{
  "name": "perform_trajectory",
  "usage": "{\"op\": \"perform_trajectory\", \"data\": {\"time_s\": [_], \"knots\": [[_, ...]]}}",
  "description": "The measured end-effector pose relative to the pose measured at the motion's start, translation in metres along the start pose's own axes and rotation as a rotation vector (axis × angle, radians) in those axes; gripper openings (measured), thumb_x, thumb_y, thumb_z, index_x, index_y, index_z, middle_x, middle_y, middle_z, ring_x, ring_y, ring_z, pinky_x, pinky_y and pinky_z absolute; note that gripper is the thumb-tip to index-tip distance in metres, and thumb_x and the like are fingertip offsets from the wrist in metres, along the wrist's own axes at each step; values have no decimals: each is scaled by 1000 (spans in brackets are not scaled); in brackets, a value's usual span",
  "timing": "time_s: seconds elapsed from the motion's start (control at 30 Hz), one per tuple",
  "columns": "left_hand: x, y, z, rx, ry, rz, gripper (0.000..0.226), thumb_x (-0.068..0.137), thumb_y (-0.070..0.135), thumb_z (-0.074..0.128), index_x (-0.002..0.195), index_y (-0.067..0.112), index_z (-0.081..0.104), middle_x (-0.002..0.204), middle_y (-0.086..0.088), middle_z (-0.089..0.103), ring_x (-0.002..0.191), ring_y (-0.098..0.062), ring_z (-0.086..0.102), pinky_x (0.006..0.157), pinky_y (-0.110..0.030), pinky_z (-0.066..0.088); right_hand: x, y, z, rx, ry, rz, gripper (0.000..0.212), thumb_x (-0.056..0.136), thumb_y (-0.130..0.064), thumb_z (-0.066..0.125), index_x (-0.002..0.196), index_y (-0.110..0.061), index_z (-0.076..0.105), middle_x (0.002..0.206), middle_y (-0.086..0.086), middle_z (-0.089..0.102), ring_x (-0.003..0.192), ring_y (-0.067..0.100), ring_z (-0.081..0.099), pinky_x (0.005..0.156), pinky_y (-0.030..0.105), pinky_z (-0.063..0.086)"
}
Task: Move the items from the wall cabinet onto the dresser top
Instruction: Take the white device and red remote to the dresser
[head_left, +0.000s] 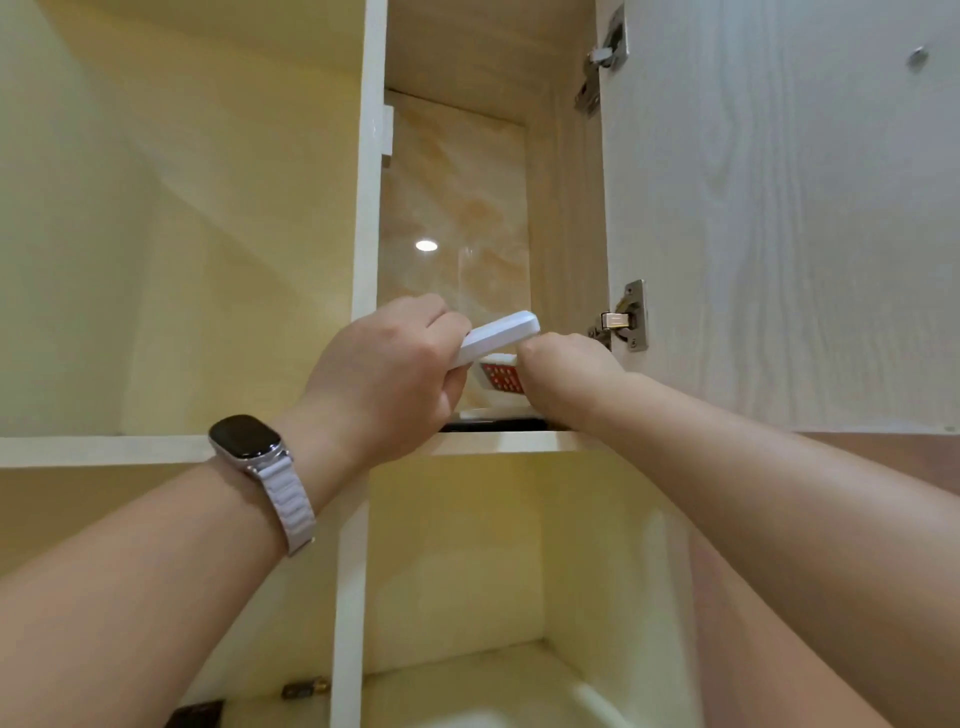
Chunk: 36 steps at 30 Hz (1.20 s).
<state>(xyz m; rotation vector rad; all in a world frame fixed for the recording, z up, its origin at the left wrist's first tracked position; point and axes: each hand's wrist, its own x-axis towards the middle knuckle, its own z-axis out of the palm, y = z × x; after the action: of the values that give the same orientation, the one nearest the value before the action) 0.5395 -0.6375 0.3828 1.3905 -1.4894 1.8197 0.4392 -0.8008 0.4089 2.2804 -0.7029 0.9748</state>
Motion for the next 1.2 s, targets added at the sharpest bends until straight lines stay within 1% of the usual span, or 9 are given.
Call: {"op": "perform_trajectory", "data": {"time_s": [0.17, 0.27, 0.47, 0.67, 0.77, 0.9, 0.97, 1.1, 1.2], "knots": [[0, 5, -10, -66, 10, -19, 9, 85, 14, 65, 91, 8, 67, 79, -8, 59, 68, -30, 55, 45, -34, 41, -30, 5, -17, 329, 77, 215, 10, 91, -2, 42, 95, -11, 39, 86, 8, 53, 74, 30, 49, 50, 32, 32], [1, 14, -23, -112, 88, -55, 12, 87, 20, 63, 95, 13, 68, 83, -3, 61, 70, -27, 57, 43, -34, 45, -52, 6, -19, 579, 187, 305, 5, 96, -15, 44, 94, -13, 39, 88, 7, 55, 77, 29, 51, 48, 31, 27], [-19, 42, -50, -174, 137, -104, 18, 91, 29, 55, 99, 20, 68, 83, 3, 67, 68, -26, 61, 42, -36, 47, -114, 4, -22, 1219, 401, 373, 17, 92, -18, 50, 103, -27, 60, 88, -2, 67, 78, 22, 66, 64, 41, 59], [-60, 82, -63, -390, 60, -259, 7, 91, 34, 53, 94, 32, 58, 72, 14, 59, 60, -15, 50, 49, -32, 44, -186, -9, -20, 1716, 371, 506, 23, 87, -6, 61, 106, -19, 60, 96, 4, 68, 82, 20, 69, 58, 33, 60], [-81, 105, -70, -440, -39, -392, 7, 89, 37, 55, 84, 38, 51, 65, 24, 50, 61, -8, 46, 50, -21, 33, -217, -19, -8, 1871, 285, 561, 24, 87, -3, 60, 105, -18, 55, 93, 10, 68, 73, 18, 68, 57, 34, 58], [-108, 138, -77, -501, -162, -646, 34, 90, 33, 64, 63, 31, 43, 66, 13, 53, 56, -12, 44, 47, -24, 28, -253, -31, 4, 1988, 127, 589, 23, 88, -2, 62, 105, -14, 53, 83, 7, 70, 69, 16, 69, 56, 34, 57], [-118, 152, -78, -527, -190, -810, 28, 85, 30, 69, 64, 21, 52, 70, 3, 57, 59, -18, 47, 49, -29, 33, -273, -35, 11, 2011, 60, 596, 21, 88, 1, 61, 104, -10, 53, 82, 8, 70, 69, 19, 69, 53, 33, 57], [-140, 181, -82, -690, -234, -1098, 9, 82, 28, 73, 79, 23, 67, 77, 11, 68, 67, -11, 62, 61, -43, 55, -312, -39, 30, 2004, -30, 638, 18, 87, 1, 61, 99, -9, 53, 77, 7, 71, 68, 22, 68, 47, 33, 53], [-158, 203, -80, -827, -300, -1255, 7, 82, 25, 76, 85, 27, 70, 79, 14, 72, 70, -8, 67, 58, -39, 60, -338, -41, 45, 1957, -84, 690, 14, 89, 0, 59, 98, -11, 55, 72, 3, 68, 65, 19, 65, 46, 31, 52]]}}
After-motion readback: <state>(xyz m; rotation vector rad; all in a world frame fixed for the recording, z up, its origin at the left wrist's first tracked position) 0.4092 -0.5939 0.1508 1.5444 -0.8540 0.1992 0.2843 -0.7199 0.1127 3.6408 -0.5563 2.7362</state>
